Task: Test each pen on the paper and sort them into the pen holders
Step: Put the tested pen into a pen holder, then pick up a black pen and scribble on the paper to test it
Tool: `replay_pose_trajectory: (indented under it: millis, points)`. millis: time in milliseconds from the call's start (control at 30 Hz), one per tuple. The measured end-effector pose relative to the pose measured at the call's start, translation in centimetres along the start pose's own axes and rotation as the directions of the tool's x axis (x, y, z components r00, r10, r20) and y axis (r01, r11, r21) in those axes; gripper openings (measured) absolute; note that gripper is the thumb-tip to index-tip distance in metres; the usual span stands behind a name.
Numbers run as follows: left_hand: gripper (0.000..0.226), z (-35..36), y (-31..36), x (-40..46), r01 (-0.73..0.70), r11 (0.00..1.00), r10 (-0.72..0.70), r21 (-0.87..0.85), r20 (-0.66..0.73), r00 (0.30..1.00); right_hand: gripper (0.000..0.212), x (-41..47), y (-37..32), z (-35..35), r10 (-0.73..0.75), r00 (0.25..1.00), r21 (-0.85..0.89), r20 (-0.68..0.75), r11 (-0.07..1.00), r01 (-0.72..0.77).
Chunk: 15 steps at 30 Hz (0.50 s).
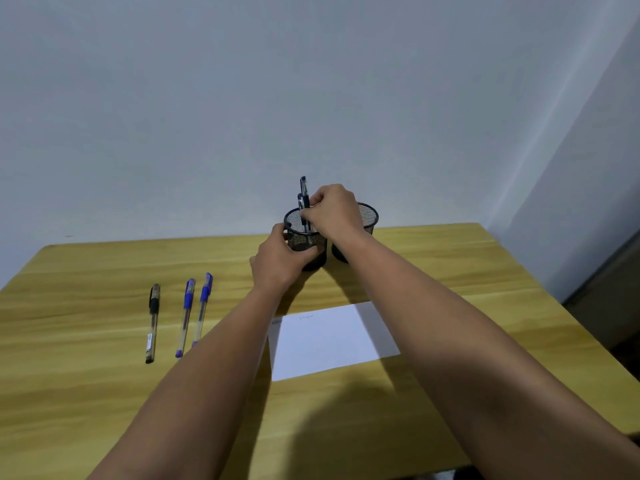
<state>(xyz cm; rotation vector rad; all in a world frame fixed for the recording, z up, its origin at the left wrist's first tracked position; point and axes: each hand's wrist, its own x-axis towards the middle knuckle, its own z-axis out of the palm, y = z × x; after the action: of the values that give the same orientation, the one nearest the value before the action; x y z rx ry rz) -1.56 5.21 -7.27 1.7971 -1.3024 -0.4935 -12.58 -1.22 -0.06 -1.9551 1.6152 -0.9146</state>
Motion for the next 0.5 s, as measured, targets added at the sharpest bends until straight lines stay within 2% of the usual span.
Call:
replay_pose_trajectory:
  millis: [100, 200, 300, 367, 433, 500]
  points:
    - [0.084, -0.7, 0.2, -0.2, 0.0, 1.0, -0.001, 0.018, 0.041, 0.999, 0.041, -0.8, -1.0, -0.1, -0.003, 1.0, -0.051, -0.027, 0.999, 0.001]
    - [0.095, -2.8, -0.2, -0.6, -0.028, 0.999, 0.025, 0.037, 0.071, 0.997, 0.039, -1.7, -2.5, -0.6, -0.048, 0.996, -0.028, -0.078, 0.999, 0.046]
    - [0.066, -6.6, -1.1, -1.0, -0.064, 0.992, 0.06, 0.106, 0.041, 0.997, 0.03, -3.1, -4.7, -0.9, -0.087, 0.992, 0.019, -0.093, 0.996, 0.089]
    - [0.045, -9.7, -2.2, -1.3, -0.085, 0.978, 0.086, 0.19, 0.002, 0.996, 0.022, -4.5, -6.2, -0.3, -0.105, 0.993, 0.053, -0.056, 0.993, 0.108]
    - [0.035, -12.9, -3.9, -1.7, -0.077, 0.957, 0.087, 0.28, -0.023, 0.996, 0.012, -6.2, -7.7, 0.9, -0.12, 0.993, 0.07, 0.005, 0.99, 0.12]
    - [0.033, -15.9, -5.8, -2.2, -0.042, 0.93, 0.056, 0.365, -0.029, 0.998, 0.014, -7.7, -8.6, 2.8, -0.143, 0.986, 0.081, 0.088, 0.987, 0.136]
